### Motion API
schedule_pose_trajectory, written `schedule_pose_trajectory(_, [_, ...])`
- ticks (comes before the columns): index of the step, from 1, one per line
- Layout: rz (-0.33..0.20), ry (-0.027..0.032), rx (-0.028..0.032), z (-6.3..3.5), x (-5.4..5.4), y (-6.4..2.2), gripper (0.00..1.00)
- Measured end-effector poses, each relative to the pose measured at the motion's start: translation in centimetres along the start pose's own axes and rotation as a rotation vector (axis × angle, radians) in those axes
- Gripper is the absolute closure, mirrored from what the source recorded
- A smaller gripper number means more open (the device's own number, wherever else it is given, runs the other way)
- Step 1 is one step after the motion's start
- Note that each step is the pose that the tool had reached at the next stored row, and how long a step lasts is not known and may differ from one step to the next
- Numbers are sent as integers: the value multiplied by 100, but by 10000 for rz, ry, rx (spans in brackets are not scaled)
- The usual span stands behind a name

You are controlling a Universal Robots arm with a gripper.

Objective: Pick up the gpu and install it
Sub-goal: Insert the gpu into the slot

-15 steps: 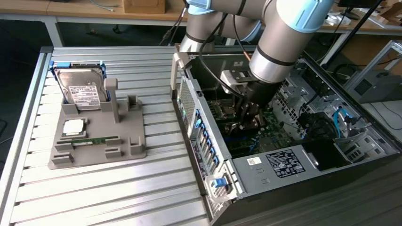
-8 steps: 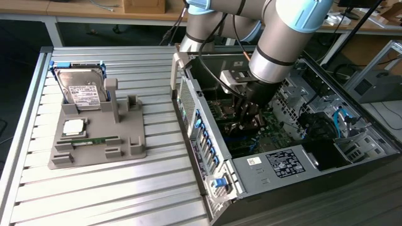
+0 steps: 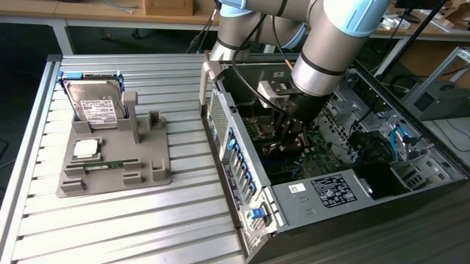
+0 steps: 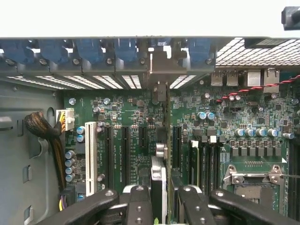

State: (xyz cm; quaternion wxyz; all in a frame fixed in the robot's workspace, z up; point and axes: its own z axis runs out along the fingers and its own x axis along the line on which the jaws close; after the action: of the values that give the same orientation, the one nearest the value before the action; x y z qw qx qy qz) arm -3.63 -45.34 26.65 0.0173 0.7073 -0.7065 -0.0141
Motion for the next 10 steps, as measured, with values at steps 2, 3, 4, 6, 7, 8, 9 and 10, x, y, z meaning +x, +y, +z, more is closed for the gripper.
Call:
schedule_pose_trajectory(2, [-1,-2,1,-2,0,0,73])
schedule_pose_trajectory(3, [-1,-2,1,-2,0,0,73])
schedule_pose_trajectory(4, [-1,-2,1,-2,0,0,73])
schedule_pose_trajectory(6, [-1,2,-1,-1,1,0,73])
schedule_pose_trajectory(7, [0,-2,0,5,0,-1,73])
schedule_pose_trajectory(8, [4,-4,0,12,0,-1,73])
schedule_pose_trajectory(9, [5,-2,-1,18,0,-1,73])
schedule_pose_trajectory(10, [6,-1,-1,26,0,0,73])
